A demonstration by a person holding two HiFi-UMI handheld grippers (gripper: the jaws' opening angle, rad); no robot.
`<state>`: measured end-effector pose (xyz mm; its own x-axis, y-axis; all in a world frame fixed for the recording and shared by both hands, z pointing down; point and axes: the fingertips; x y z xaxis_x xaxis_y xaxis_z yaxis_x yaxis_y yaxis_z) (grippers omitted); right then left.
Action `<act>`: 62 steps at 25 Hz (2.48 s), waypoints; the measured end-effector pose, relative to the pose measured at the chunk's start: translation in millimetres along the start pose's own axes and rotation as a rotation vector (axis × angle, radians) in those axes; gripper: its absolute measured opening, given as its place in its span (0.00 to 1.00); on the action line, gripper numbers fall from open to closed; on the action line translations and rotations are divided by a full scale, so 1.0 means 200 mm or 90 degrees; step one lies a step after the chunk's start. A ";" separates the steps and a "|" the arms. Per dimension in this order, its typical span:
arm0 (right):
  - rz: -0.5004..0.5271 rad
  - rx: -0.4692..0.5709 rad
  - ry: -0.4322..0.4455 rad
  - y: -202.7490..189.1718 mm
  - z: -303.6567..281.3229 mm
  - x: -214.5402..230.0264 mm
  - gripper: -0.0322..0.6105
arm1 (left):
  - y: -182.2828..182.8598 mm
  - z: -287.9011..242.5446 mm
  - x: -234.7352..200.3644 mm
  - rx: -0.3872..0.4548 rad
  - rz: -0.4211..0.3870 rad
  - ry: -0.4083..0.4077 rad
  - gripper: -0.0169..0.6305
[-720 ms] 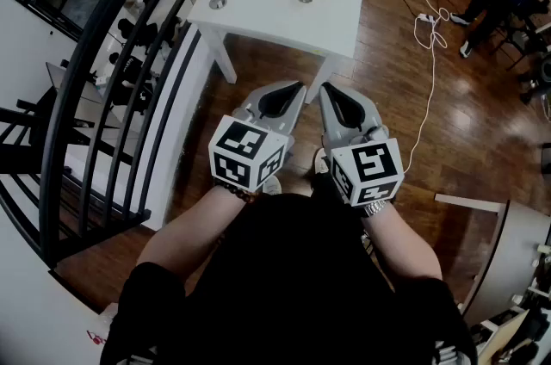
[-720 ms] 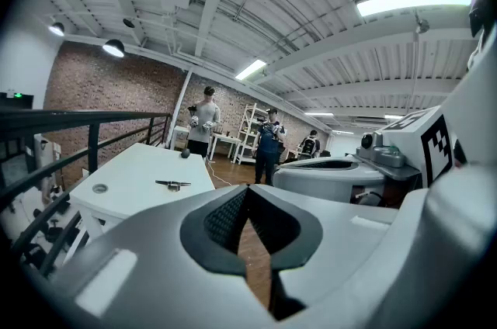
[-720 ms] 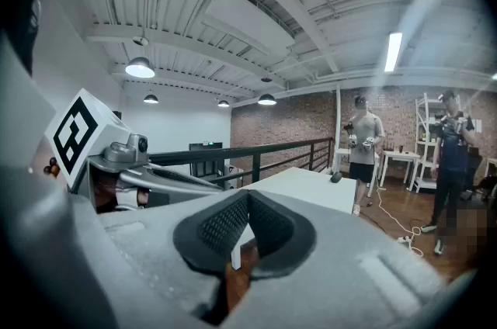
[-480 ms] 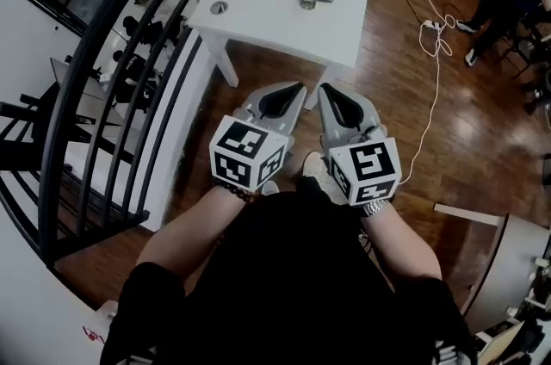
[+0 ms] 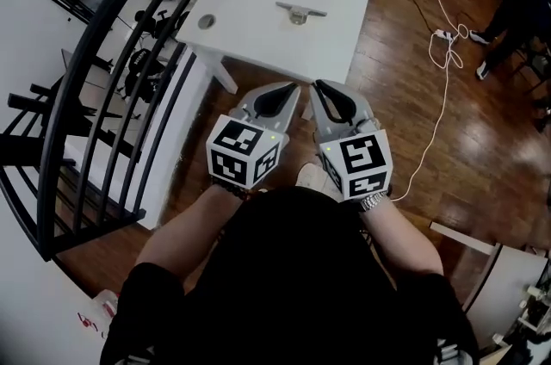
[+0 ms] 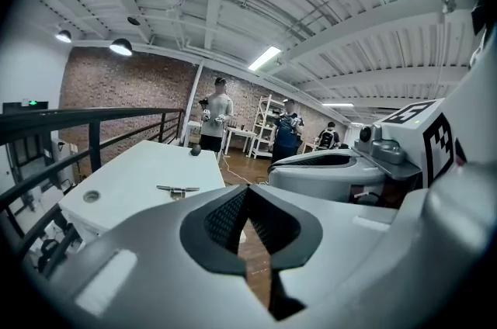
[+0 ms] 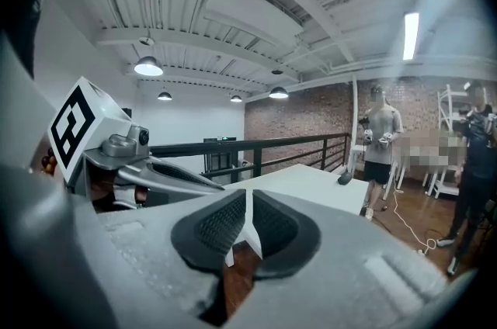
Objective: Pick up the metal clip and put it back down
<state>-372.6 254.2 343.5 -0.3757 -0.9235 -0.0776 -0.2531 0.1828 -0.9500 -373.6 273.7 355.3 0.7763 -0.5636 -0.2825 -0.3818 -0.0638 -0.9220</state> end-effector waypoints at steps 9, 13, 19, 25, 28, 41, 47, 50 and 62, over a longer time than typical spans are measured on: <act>0.029 -0.019 0.047 -0.01 -0.21 0.24 0.09 | 0.08 -0.25 -0.13 -0.004 0.025 0.051 0.05; 0.047 -0.029 0.060 -0.03 -0.30 0.27 0.10 | 0.08 -0.30 -0.21 -0.007 0.038 0.065 0.05; 0.069 -0.054 0.058 -0.09 -0.49 0.32 0.11 | 0.06 -0.40 -0.36 -0.015 0.055 0.067 0.05; 0.080 -0.079 0.050 -0.10 -0.69 0.37 0.12 | 0.07 -0.50 -0.54 -0.028 0.073 0.056 0.05; 0.090 -0.095 0.042 -0.11 -0.81 0.39 0.12 | 0.07 -0.54 -0.65 -0.039 0.081 0.050 0.05; 0.234 -0.184 0.032 -0.37 -1.37 0.43 0.15 | -0.04 -0.66 -1.09 -0.095 0.136 0.044 0.05; 0.309 -0.227 0.019 -0.51 -1.58 0.48 0.17 | -0.12 -0.67 -1.24 -0.115 0.168 0.054 0.05; 0.359 -0.233 0.012 -0.54 -1.65 0.47 0.18 | -0.15 -0.63 -1.29 -0.121 0.177 0.061 0.05; 0.510 -0.280 0.008 -0.76 -1.84 0.47 0.21 | -0.23 -0.59 -1.40 -0.146 0.199 0.076 0.05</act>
<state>-697.0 262.5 591.8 -0.5948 -0.4611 -0.6584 -0.2280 0.8823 -0.4119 -633.1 336.9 508.9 0.5465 -0.6761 -0.4942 -0.7024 -0.0488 -0.7101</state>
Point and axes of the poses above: the fingertips, and each gripper's own axes: z backward along the fingers, x to its right, y out of its top, and after that the axes turned 9 degrees about -y, right-handed
